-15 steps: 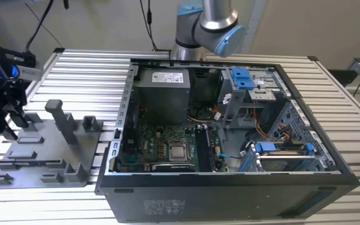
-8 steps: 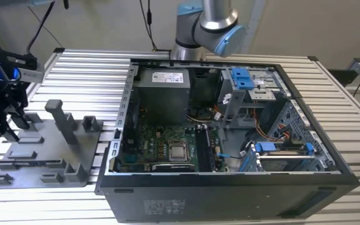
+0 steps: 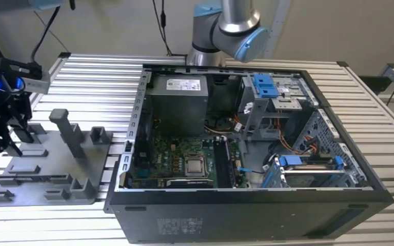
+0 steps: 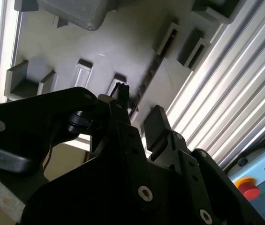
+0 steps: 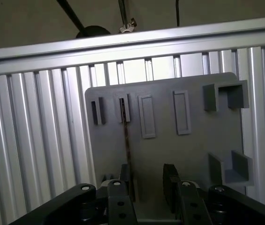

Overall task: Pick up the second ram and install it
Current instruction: 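Pick up the second ram and move it above second insertion slot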

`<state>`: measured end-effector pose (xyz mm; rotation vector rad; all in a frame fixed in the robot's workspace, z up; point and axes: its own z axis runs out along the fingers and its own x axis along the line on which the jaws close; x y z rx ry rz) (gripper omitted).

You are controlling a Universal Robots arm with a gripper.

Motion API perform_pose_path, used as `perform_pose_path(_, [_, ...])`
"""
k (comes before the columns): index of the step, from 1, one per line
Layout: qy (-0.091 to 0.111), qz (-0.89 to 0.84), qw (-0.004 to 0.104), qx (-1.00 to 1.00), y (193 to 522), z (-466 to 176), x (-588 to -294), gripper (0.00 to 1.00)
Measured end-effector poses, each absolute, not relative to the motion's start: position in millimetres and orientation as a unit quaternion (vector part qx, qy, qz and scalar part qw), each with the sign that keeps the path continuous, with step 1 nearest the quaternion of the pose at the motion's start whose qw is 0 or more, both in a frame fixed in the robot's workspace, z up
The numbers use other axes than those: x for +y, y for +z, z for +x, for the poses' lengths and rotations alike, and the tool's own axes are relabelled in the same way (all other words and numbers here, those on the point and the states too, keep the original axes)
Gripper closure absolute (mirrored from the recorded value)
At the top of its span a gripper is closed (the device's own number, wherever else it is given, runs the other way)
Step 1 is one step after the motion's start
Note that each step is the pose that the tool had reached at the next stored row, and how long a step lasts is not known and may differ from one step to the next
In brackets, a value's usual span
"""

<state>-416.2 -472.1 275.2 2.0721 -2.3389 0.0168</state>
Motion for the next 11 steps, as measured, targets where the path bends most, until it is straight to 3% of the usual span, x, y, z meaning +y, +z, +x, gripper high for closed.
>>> perform_pose_path(11, [0.005, 0.663, 0.008, -0.748, 266.6, -416.2, -472.1, 0.58])
